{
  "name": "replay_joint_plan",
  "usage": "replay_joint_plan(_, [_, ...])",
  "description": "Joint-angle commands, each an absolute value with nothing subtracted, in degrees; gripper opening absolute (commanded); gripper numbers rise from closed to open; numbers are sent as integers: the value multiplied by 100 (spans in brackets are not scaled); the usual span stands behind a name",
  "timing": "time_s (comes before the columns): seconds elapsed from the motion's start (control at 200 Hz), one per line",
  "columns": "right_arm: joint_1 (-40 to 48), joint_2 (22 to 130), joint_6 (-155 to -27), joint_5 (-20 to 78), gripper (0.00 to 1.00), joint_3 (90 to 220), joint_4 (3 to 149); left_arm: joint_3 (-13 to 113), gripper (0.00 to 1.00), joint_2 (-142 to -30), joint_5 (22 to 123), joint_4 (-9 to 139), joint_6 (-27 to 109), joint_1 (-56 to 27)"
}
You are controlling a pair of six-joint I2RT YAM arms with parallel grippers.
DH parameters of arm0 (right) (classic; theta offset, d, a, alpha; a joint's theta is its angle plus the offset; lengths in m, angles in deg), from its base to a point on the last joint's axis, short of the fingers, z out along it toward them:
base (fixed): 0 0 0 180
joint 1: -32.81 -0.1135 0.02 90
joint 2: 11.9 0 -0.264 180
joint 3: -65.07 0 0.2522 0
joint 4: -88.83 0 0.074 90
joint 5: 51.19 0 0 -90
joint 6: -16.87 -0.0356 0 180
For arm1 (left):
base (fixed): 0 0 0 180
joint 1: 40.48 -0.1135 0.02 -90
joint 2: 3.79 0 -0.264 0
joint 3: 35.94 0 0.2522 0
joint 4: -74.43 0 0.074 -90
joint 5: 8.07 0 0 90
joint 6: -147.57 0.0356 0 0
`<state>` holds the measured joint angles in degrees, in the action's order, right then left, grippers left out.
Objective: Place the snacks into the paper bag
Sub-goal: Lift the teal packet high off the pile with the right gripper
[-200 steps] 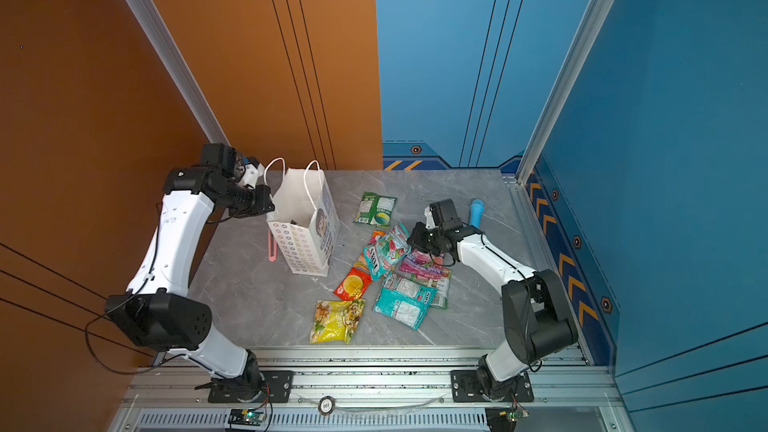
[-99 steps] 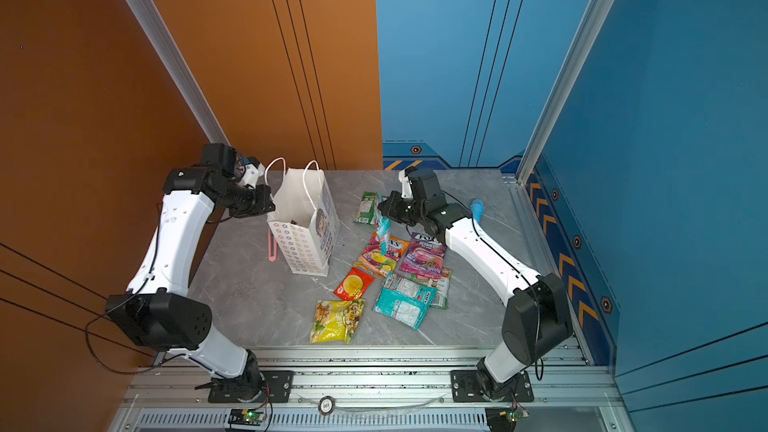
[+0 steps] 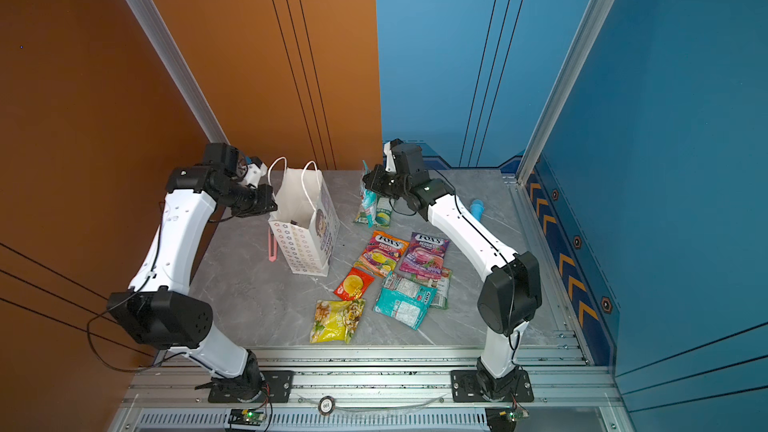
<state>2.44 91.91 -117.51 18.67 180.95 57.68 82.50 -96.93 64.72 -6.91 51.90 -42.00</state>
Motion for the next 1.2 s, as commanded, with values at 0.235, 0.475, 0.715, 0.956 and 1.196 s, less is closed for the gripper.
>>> replay_joint_plan(0.235, [45,9431,-11370,2349,0,19422,5599,8419,0,-9733,6287,-810,5159,-4128])
replay_joint_plan(0.475, [-94,9857,-11261,2599,0,20397,5450,8397,0,-9725,6289,-812,5148,-4076])
replay_joint_plan(0.715, [-190,10508,-11214,2876,0,21611,5311,8415,0,-9696,6252,-809,5158,-4066])
replay_joint_plan(0.956, [-304,11013,-11228,3092,0,22252,5673,8399,0,-9659,6237,-814,5153,-4048])
replay_joint_plan(1.196, [-448,11473,-11094,3255,0,22659,6225,8361,0,-9607,6208,-808,5163,-4031])
